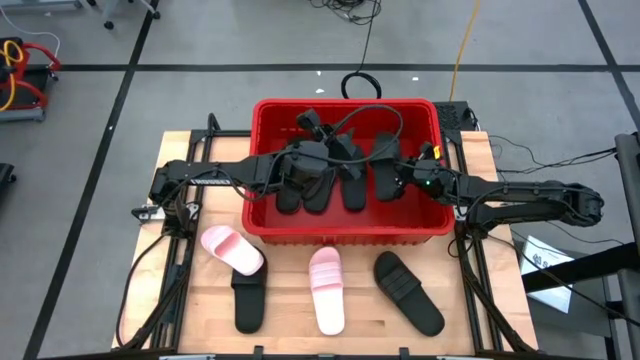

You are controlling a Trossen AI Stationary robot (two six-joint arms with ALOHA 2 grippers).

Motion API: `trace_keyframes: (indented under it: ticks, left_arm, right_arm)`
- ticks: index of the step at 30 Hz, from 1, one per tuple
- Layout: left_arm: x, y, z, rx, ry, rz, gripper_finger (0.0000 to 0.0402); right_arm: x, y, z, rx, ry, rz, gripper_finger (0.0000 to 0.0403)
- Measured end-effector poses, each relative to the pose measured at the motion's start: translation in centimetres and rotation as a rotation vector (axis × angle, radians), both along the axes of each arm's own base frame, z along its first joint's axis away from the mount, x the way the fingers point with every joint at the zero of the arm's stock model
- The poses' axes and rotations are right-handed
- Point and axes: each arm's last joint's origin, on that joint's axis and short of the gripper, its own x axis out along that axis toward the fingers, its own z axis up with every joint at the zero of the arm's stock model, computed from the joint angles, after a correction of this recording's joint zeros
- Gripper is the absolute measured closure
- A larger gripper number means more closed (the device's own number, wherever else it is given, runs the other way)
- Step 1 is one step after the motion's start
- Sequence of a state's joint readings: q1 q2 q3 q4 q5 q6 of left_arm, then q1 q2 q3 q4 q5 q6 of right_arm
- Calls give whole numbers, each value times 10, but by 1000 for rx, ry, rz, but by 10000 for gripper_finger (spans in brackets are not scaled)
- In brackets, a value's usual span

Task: Pick and place slides into bin
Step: Put the black slide into the red bin

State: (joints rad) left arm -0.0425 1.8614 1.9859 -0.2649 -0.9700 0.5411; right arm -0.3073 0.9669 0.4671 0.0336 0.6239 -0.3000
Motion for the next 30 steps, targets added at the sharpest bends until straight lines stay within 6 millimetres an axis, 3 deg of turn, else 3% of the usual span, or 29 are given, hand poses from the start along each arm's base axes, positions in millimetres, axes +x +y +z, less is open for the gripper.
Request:
trace_keyframes:
  ticks: [14, 22, 30]
  left_arm:
    - [0, 4, -2, -19, -4, 2, 279]
    - [-4, 55, -26, -277, 74, -127, 279]
    - [-13, 97, -31, -338, 121, -131, 279]
  right_arm:
    - [-1, 0, -2, 6, 14, 0, 400]
    - [0, 0, -1, 14, -15, 4, 399]
    - [2, 1, -7, 79, -6, 40, 399]
